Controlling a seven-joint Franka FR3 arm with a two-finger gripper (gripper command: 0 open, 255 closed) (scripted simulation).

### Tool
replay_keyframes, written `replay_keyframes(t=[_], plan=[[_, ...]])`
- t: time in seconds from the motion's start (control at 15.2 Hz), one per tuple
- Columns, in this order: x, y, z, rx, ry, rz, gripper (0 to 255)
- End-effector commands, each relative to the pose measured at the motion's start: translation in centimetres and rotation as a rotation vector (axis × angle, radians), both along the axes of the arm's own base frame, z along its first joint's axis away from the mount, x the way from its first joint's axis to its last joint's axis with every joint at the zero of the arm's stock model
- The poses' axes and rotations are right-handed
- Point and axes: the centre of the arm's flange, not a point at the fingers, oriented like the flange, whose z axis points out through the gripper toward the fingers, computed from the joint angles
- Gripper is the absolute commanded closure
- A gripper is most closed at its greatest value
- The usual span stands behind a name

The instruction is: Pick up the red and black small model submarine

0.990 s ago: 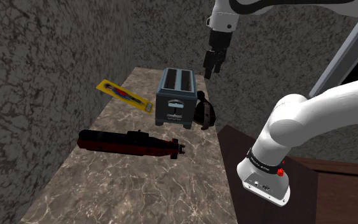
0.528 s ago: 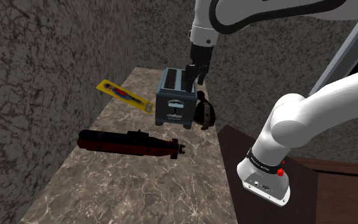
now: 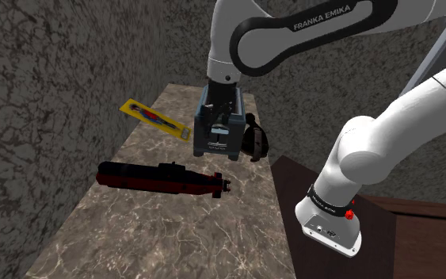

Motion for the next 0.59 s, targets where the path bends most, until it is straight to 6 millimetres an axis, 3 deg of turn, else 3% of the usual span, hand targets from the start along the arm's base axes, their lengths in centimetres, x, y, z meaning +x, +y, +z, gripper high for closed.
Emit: replay_keyframes(t=[0.0,0.53], plan=[[1.0,2.2,-1.1,0.004,-0.007,0.0,0],[3.8,10.8,-6.1,0.013,-0.03,0.003,0]])
